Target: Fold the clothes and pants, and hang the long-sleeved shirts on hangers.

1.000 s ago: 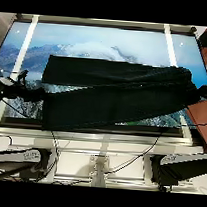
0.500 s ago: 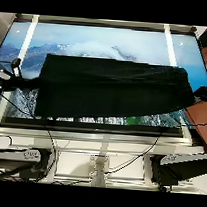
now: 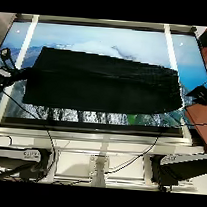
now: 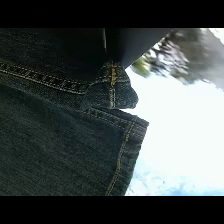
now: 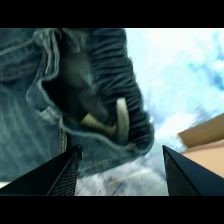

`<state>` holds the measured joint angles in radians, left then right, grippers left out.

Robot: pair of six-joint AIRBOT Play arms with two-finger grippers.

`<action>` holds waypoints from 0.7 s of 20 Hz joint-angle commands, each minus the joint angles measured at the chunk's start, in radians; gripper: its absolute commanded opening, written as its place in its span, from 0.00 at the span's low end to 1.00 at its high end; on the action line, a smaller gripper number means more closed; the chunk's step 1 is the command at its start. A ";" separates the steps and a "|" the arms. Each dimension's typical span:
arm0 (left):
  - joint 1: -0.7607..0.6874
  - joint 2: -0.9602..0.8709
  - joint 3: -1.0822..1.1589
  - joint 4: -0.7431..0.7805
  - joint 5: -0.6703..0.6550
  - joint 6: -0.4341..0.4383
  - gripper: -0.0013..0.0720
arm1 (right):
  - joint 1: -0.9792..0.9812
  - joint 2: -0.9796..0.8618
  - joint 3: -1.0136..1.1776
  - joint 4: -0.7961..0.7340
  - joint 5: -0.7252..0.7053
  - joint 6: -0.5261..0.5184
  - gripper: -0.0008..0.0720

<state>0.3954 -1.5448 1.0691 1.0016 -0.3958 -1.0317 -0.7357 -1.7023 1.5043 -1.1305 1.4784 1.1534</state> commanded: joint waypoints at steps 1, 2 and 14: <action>0.000 0.001 0.002 0.000 0.016 0.000 0.44 | 0.001 0.000 -0.043 0.011 0.087 0.003 0.78; 0.001 0.008 0.002 0.000 0.009 0.000 0.83 | 0.001 0.000 -0.070 0.012 0.099 -0.002 0.78; 0.019 0.120 0.002 0.022 -0.204 0.000 0.97 | 0.013 -0.004 -0.224 0.033 -0.171 0.071 0.77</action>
<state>0.4084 -1.4452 1.0698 1.0225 -0.5243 -1.0317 -0.7292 -1.7050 1.2919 -1.1122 1.3880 1.1732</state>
